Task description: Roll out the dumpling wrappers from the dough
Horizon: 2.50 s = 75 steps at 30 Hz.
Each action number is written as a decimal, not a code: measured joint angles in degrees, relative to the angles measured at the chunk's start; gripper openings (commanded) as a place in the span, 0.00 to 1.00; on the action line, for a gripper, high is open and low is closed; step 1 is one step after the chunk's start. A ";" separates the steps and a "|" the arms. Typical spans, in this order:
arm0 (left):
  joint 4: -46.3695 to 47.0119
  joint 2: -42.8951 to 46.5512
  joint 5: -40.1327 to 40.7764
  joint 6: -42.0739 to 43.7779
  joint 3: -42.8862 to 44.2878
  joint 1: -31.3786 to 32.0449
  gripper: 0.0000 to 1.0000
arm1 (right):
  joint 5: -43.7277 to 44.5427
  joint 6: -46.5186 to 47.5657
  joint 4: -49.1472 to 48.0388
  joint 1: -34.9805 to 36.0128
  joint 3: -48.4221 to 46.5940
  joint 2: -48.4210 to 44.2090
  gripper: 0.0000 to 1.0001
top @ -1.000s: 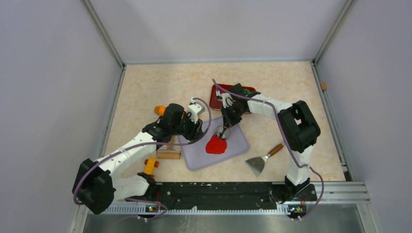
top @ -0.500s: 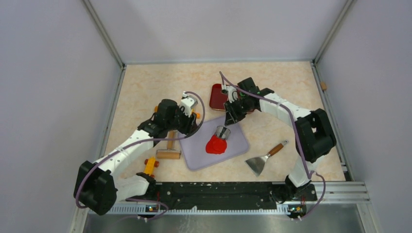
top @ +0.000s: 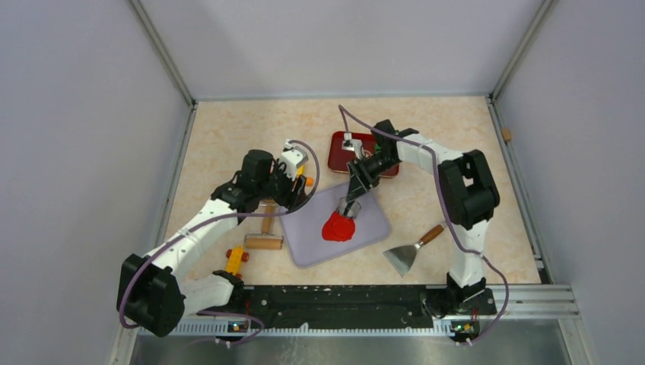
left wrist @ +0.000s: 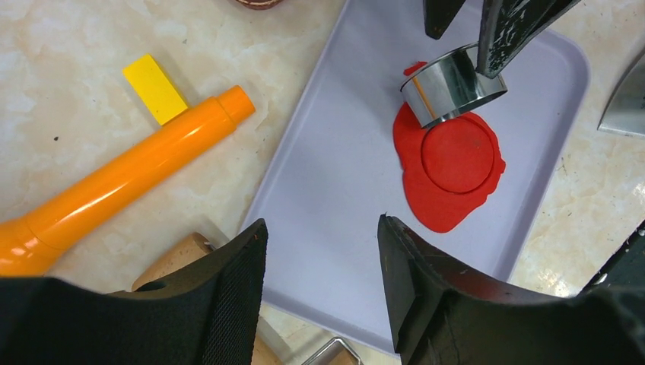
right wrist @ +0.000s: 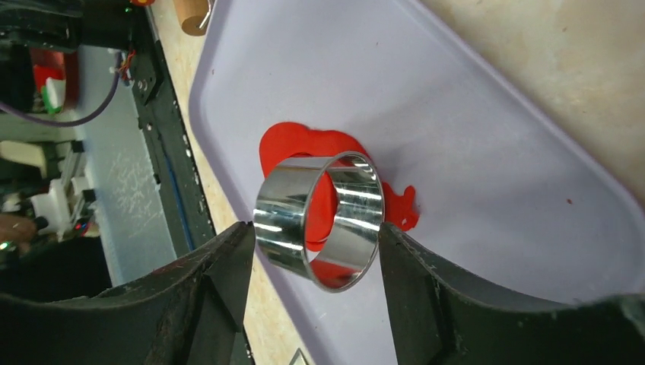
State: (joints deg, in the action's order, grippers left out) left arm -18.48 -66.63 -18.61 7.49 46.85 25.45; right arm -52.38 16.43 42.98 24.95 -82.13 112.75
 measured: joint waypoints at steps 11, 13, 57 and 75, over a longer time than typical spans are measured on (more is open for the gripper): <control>-1.75 -0.55 0.02 1.68 0.39 -1.84 0.60 | -6.82 8.68 12.61 0.04 -6.10 7.52 0.25; -1.33 -0.79 0.02 1.70 0.39 -2.08 0.60 | -7.52 9.75 14.14 0.04 -6.16 7.54 0.21; 9.40 -2.64 0.35 -5.92 -6.73 -3.30 0.74 | 50.97 0.98 -5.86 -10.40 21.77 -25.07 0.07; 7.69 -3.32 1.03 -1.09 -6.05 -3.67 0.76 | 42.23 1.66 -4.98 -10.49 15.04 -28.24 0.70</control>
State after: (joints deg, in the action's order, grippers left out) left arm -10.79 -69.95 -17.58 6.39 40.80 21.78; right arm -10.15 18.09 38.00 14.46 -67.09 84.51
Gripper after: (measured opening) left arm 0.763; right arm 0.577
